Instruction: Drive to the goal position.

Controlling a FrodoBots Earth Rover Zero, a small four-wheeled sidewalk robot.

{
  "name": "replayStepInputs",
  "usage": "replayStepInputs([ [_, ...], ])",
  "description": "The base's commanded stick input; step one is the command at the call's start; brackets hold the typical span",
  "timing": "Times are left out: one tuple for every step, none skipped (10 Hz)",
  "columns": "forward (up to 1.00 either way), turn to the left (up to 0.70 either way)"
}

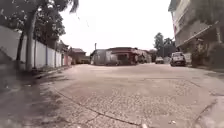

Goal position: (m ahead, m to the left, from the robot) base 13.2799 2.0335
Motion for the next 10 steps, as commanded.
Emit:
replayStepInputs([
  [1.00,0.40],
  [1.00,0.40],
  [1.00,0.40],
  [1.00,0.40],
  [1.00,0.14],
  [1.00,0.02],
  [1.00,0.02],
  [1.00,0.00],
  [1.00,0.00],
  [1.00,0.00],
])
